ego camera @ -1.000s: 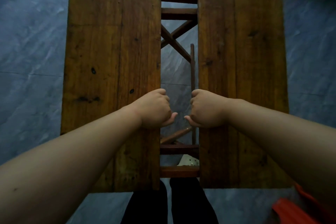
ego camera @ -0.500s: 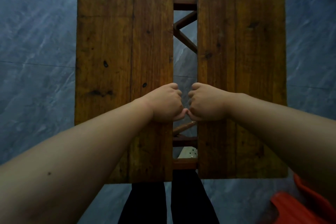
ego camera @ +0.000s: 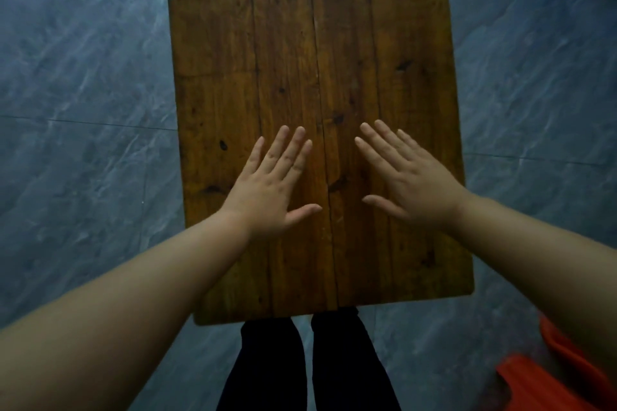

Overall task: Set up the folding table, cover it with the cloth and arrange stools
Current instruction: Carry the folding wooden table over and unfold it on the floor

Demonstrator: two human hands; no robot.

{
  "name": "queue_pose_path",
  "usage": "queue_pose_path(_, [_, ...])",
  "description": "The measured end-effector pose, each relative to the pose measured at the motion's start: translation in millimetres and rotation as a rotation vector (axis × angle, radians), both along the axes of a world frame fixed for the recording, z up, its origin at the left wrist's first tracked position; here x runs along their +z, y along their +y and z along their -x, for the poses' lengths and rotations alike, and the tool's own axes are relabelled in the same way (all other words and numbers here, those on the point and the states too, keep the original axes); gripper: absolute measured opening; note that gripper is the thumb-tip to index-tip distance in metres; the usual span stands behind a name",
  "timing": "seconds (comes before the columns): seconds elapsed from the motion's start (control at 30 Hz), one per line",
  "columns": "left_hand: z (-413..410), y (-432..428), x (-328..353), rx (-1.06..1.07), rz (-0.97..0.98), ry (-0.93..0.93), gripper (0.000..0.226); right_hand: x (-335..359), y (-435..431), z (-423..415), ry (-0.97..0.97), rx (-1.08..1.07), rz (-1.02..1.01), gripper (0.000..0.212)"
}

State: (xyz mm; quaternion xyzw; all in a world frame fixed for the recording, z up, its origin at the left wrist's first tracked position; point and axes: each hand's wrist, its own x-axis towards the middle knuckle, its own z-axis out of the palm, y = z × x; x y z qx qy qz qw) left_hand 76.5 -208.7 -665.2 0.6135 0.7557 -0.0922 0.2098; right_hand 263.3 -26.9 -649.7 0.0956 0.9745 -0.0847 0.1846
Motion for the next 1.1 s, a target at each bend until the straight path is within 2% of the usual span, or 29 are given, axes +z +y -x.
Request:
queue_pose_path(0.23, [-4, -4, -23, 0.134, 0.074, 0.043, 0.093, -32, -18, 7, -0.08, -0.085, 0.008, 0.08])
queue_pose_path(0.33, [2, -24, -30, 0.32, 0.081, 0.021, 0.093, -41, -15, -1, -0.112, -0.303, -0.005, 0.082])
queue_pose_path(0.43, [8, -53, -39, 0.61, 0.043, -0.021, 0.097, -49, -10, -16, -0.112, -0.608, 0.007, 0.087])
queue_pose_path(0.57, [12, -68, -44, 0.906, -0.029, -0.097, 0.117, -56, -10, -30, -0.042, -0.783, -0.008, 0.097])
queue_pose_path(0.67, [17, -65, -42, 1.039, -0.069, -0.186, 0.133, -59, -12, -33, 0.0, -0.997, 0.004, 0.116])
queue_pose_path(0.8, [23, -59, -41, 1.167, 0.013, -0.212, 0.143, -63, -10, -33, -0.019, -1.256, 0.078, 0.134])
queue_pose_path(0.9, [28, -53, -42, 1.21, 0.059, -0.246, 0.144, -63, -8, -30, -0.031, -1.278, 0.042, 0.133])
queue_pose_path(1.1, [37, -53, -43, 1.115, 0.055, -0.231, 0.145, -59, -14, -27, -0.053, -1.292, 0.01, 0.131])
